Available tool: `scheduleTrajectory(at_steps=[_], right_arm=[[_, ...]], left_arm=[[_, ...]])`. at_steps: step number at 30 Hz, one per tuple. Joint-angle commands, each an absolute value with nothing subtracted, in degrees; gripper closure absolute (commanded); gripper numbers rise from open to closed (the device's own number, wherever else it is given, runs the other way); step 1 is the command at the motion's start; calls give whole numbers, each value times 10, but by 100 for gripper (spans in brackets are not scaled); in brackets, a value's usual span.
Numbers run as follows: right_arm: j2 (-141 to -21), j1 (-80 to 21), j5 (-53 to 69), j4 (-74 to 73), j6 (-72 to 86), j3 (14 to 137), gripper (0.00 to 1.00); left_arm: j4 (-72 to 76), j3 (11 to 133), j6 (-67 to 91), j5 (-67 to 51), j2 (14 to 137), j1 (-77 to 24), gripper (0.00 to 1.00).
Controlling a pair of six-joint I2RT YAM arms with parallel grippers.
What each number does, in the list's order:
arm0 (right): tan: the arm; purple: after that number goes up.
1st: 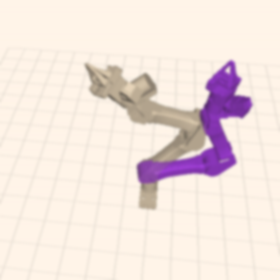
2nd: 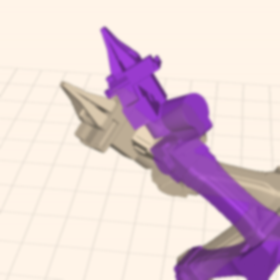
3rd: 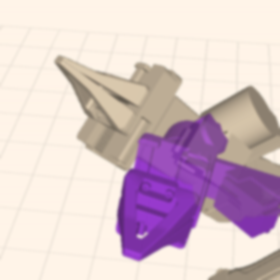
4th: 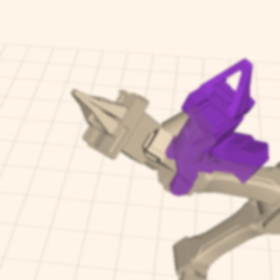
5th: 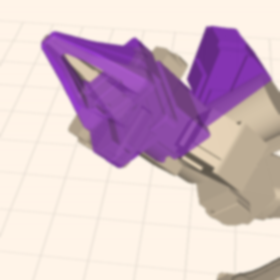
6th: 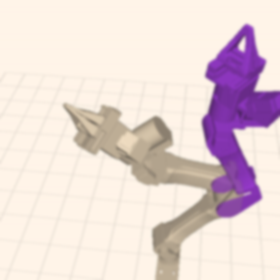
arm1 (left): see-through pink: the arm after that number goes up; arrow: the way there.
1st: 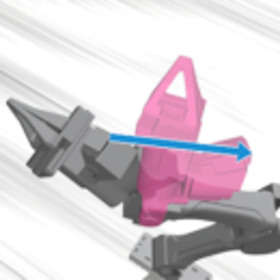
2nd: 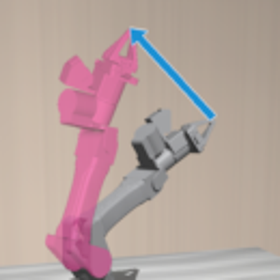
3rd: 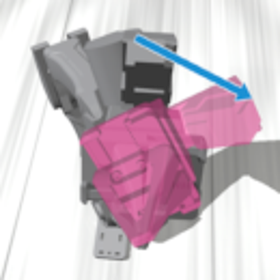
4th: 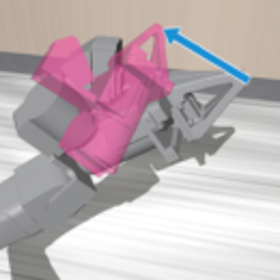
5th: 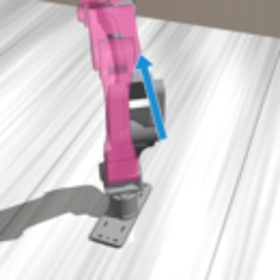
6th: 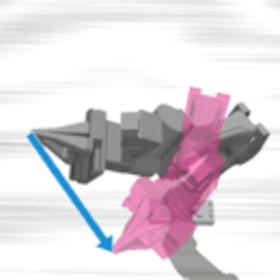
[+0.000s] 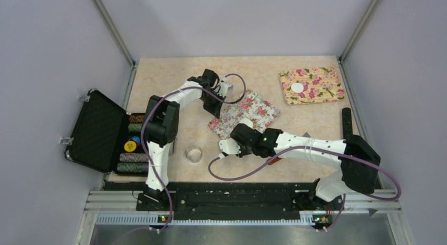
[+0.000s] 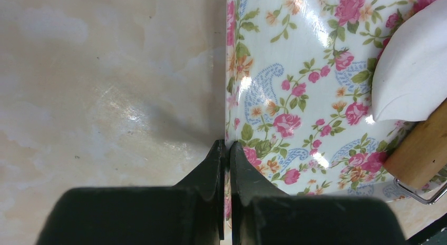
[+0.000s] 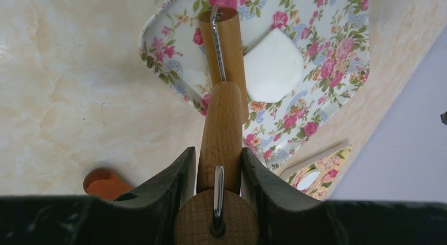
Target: Roll out the dumpling wrappers from the dough
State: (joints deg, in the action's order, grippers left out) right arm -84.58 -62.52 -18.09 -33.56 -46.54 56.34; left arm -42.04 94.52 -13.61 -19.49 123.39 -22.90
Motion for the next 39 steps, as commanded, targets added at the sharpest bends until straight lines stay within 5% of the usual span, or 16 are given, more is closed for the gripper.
scheduleTrajectory(at_steps=[1, 10, 20, 39], right_arm=[[-862, -638, -61, -501, -436, 551, 100], [-807, -606, -176, -472, -475, 658, 100], [-838, -577, -256, -337, -550, 624, 100], [-951, -549, -179, -356, -526, 583, 100]], left_arm=[[-417, 949, -147, -166, 1250, -229, 100], [-417, 948, -147, -167, 1250, -229, 100], [-417, 948, -147, -167, 1250, -229, 100], [-417, 948, -148, -169, 1249, -229, 100]])
